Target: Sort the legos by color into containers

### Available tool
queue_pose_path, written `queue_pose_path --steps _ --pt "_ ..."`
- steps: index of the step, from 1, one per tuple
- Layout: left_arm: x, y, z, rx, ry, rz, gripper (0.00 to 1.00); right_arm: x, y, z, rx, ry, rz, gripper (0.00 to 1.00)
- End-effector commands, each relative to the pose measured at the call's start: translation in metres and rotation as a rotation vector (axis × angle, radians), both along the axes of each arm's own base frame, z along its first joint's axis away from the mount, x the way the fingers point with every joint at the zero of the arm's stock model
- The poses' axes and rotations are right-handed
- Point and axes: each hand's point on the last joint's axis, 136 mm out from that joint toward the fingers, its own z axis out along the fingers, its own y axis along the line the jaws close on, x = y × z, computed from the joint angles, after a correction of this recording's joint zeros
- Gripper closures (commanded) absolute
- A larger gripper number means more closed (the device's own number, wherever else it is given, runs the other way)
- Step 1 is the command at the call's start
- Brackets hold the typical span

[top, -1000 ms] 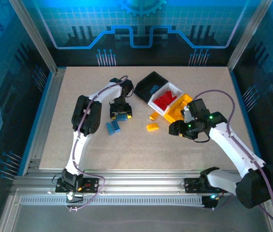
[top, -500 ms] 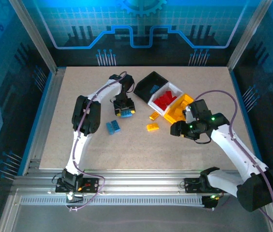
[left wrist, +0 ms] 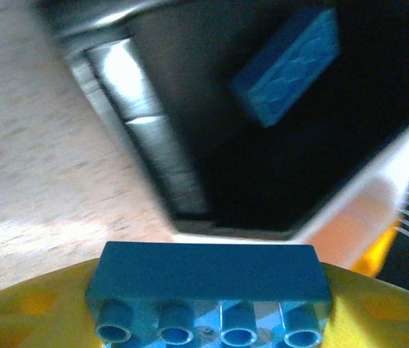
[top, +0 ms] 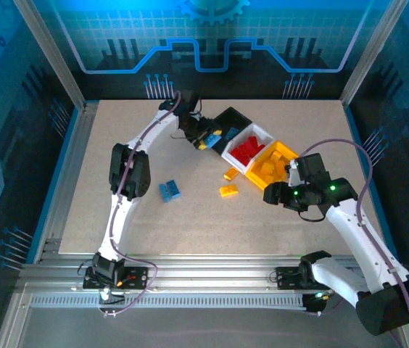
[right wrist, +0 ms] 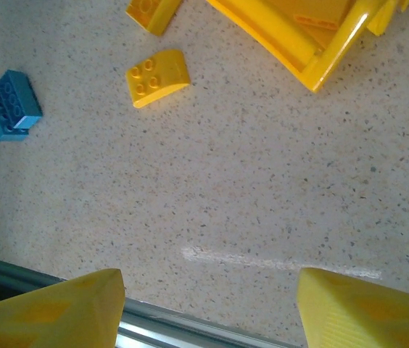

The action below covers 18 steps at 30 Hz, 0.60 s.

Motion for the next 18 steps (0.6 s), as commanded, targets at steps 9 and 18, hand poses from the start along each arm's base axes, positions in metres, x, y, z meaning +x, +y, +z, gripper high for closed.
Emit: queue_pose_path --steps 9,18 --pt "0.053 -0.034 -0.001 -0.202 -0.021 0.095 0.39 0.011 0.000 -0.001 0.010 0.031 -0.022 0.35" --pt "0.064 -0.043 0.011 -0.242 -0.058 0.107 0.23 0.012 0.000 0.000 0.016 0.041 -0.031 0.33"
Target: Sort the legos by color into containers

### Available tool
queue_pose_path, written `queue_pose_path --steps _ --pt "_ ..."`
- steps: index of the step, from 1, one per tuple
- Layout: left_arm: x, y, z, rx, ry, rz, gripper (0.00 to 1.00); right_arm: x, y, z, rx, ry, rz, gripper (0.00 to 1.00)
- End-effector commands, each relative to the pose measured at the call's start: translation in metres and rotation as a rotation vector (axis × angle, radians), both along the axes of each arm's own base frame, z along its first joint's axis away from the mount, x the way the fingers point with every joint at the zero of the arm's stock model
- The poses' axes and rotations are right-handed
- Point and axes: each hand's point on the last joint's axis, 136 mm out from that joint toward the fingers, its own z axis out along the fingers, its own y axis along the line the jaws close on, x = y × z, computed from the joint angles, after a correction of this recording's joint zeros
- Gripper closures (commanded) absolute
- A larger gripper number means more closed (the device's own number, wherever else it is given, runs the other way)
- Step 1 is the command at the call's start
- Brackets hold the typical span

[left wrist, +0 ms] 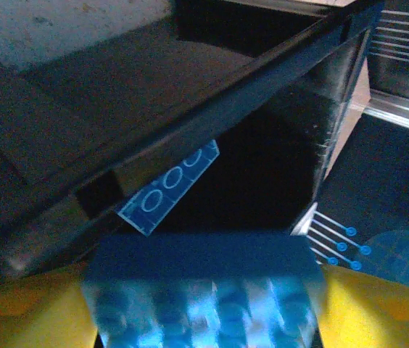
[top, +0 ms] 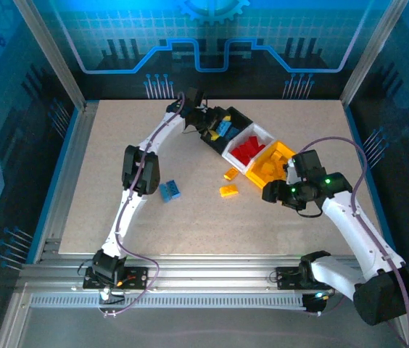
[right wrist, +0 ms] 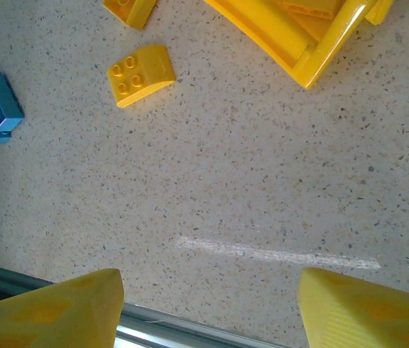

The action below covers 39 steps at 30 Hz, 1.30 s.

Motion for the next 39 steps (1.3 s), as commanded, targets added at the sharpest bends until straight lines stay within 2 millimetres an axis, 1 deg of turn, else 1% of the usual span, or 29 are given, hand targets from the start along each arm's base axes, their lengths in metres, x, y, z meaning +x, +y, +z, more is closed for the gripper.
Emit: queue_pose_path --steps 1,2,4,7,10,11,12,13,17,18,22,24,27,29,30,32,34,39 --pt "0.000 -0.008 0.024 -0.038 -0.038 -0.021 0.22 0.003 0.001 0.010 0.026 -0.009 -0.021 0.33" --pt "-0.002 -0.007 0.027 -0.032 -0.042 -0.024 0.21 0.003 0.001 0.010 0.027 -0.011 -0.020 0.33" --pt "-0.008 -0.005 0.028 -0.017 -0.038 -0.035 0.14 0.003 0.001 0.011 0.031 -0.008 -0.016 0.33" --pt "-0.017 0.000 0.035 0.011 -0.049 -0.056 0.12 0.003 0.002 0.014 0.030 -0.016 -0.006 0.33" --pt "-0.032 0.009 0.050 0.065 -0.079 -0.092 0.11 0.002 0.002 0.014 0.028 -0.016 0.000 0.33" --pt "-0.041 0.016 0.053 0.115 -0.078 -0.107 0.09 0.002 0.003 0.014 0.034 -0.014 0.004 0.32" --pt "-0.052 0.026 0.056 0.186 -0.064 -0.113 0.04 0.001 0.005 0.012 0.043 -0.008 0.007 0.33" --pt "-0.067 0.037 0.054 0.259 -0.032 -0.125 0.01 0.001 0.006 0.011 0.052 -0.006 0.010 0.33" --pt "-0.125 0.078 0.054 0.521 0.012 -0.207 0.01 -0.001 0.013 0.003 0.082 -0.010 0.012 0.33" --pt "-0.139 0.087 0.054 0.562 0.019 -0.217 0.01 -0.005 0.015 -0.005 0.089 0.009 0.011 0.33" --pt "-0.186 0.121 0.041 0.660 0.079 -0.222 0.01 -0.009 0.026 -0.018 0.111 0.032 0.030 0.35" --pt "-0.212 0.136 0.027 0.690 0.126 -0.229 0.01 -0.012 0.032 -0.021 0.097 0.035 0.058 0.36" --pt "-0.243 0.153 0.006 0.685 0.191 -0.206 0.01 -0.017 0.039 -0.026 0.076 0.039 0.084 0.36" --pt "-0.258 0.162 -0.005 0.679 0.225 -0.185 0.02 -0.022 0.044 -0.029 0.075 0.045 0.094 0.38" --pt "-0.265 0.170 -0.009 0.686 0.243 -0.168 0.03 -0.025 0.045 -0.031 0.071 0.047 0.098 0.38" --pt "-0.276 0.183 -0.016 0.706 0.273 -0.148 0.07 -0.030 0.048 -0.033 0.063 0.050 0.108 0.39" --pt "-0.281 0.195 -0.023 0.715 0.291 -0.125 0.13 -0.035 0.048 -0.036 0.052 0.051 0.111 0.40" --pt "-0.279 0.206 -0.039 0.705 0.311 -0.094 0.25 -0.045 0.044 -0.038 0.045 0.051 0.102 0.40"
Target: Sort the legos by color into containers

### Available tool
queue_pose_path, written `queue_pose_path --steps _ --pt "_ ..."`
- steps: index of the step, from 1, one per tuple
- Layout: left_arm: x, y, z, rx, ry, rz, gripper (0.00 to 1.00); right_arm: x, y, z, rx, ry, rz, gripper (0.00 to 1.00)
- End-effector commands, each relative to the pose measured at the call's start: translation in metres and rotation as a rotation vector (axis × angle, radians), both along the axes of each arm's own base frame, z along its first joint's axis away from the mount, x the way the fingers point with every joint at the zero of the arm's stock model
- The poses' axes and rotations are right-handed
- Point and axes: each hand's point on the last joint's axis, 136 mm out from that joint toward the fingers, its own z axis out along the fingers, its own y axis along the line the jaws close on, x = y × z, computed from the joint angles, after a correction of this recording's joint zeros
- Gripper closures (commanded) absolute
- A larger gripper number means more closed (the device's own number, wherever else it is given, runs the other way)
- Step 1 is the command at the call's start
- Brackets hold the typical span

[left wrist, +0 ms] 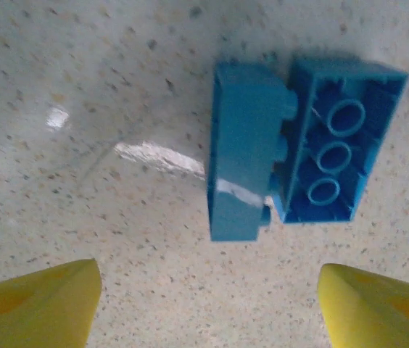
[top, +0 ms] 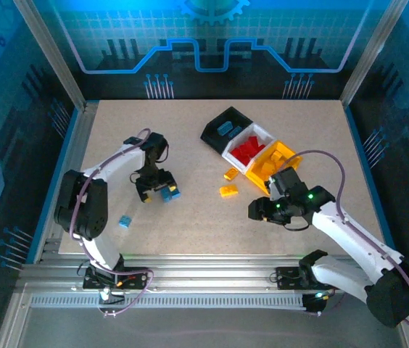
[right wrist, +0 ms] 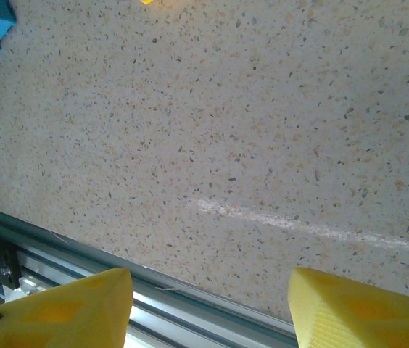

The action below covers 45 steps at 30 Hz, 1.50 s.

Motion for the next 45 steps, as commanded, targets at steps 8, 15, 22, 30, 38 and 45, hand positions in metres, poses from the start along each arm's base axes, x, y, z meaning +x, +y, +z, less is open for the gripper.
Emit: queue_pose_path --steps 8,15,22,30,38,45 --pt "0.027 -0.001 -0.023 -0.022 -0.032 0.042 0.31 -0.015 -0.013 0.005 -0.028 -0.012 -0.033 0.42" --pt "0.025 0.001 -0.031 -0.012 -0.014 0.052 0.40 -0.017 -0.016 0.005 -0.044 -0.016 -0.029 0.41" --pt "0.026 0.004 -0.035 -0.013 -0.008 0.056 0.51 -0.017 -0.015 0.001 -0.038 -0.006 -0.032 0.41" --pt "0.027 0.005 -0.041 -0.023 0.009 0.056 0.61 -0.017 -0.017 0.003 -0.044 -0.013 -0.034 0.41" --pt "0.026 0.004 -0.049 -0.030 0.034 0.053 0.74 -0.016 -0.018 0.005 -0.049 -0.020 -0.040 0.41" --pt "0.032 0.008 -0.029 -0.053 0.003 0.068 0.82 -0.008 -0.018 0.007 -0.052 -0.037 -0.049 0.41"
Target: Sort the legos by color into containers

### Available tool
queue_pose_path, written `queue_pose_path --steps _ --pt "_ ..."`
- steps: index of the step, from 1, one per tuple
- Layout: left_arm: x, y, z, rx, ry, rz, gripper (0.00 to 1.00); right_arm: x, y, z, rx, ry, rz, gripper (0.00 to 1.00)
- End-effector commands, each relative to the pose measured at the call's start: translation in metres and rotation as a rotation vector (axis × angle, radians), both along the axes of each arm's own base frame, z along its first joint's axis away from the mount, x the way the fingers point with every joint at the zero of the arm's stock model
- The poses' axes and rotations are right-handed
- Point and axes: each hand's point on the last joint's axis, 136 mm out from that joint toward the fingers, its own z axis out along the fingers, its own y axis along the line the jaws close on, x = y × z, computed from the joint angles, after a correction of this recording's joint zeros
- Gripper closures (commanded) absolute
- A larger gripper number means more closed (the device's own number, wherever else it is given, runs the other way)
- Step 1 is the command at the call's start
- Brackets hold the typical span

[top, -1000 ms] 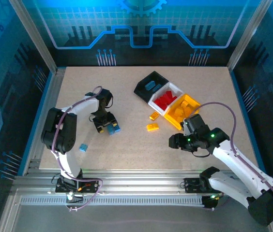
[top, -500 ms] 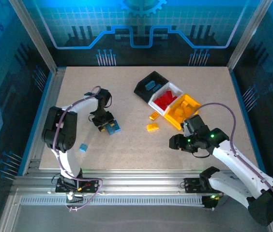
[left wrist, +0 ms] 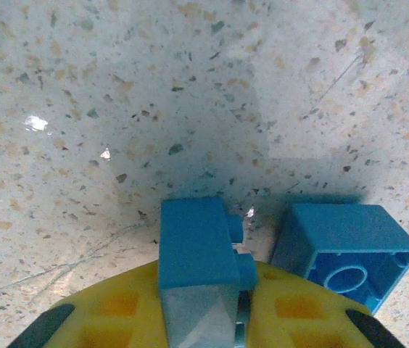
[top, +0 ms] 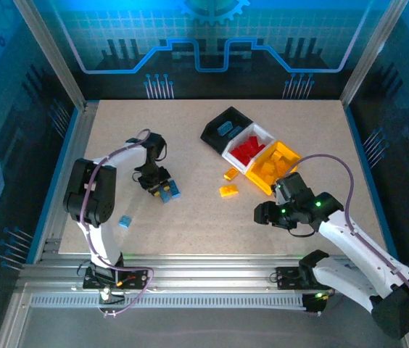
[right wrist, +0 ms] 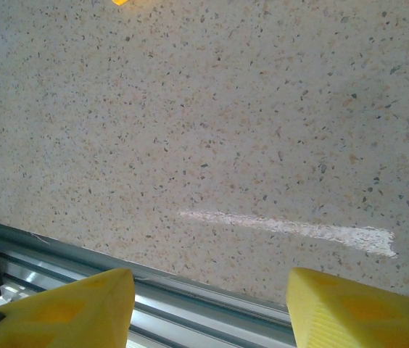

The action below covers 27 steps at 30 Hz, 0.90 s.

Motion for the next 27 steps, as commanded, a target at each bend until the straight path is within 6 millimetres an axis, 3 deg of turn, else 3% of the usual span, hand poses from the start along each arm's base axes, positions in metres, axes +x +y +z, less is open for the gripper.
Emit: queue_pose_path --steps 1,6,10,15,21,27 --pt "0.003 0.004 0.016 -0.027 -0.009 0.009 0.82 0.006 -0.002 0.005 -0.008 -0.021 -0.016 0.41" --pt "0.023 0.004 0.050 -0.073 -0.077 0.031 0.81 0.016 -0.008 0.009 0.007 -0.036 -0.052 0.41" --pt "0.056 -0.015 0.078 -0.178 -0.169 0.070 0.81 0.024 -0.019 0.012 0.037 -0.037 -0.100 0.41" --pt "0.117 -0.067 0.105 -0.408 -0.291 0.161 0.80 0.028 -0.030 0.016 0.091 -0.018 -0.150 0.41" --pt "0.192 -0.141 0.122 -0.524 -0.355 0.122 0.80 0.033 -0.035 0.023 0.104 -0.012 -0.159 0.41" --pt "0.248 -0.188 0.115 -0.591 -0.420 0.146 0.79 0.039 -0.036 0.029 0.104 -0.014 -0.168 0.41"
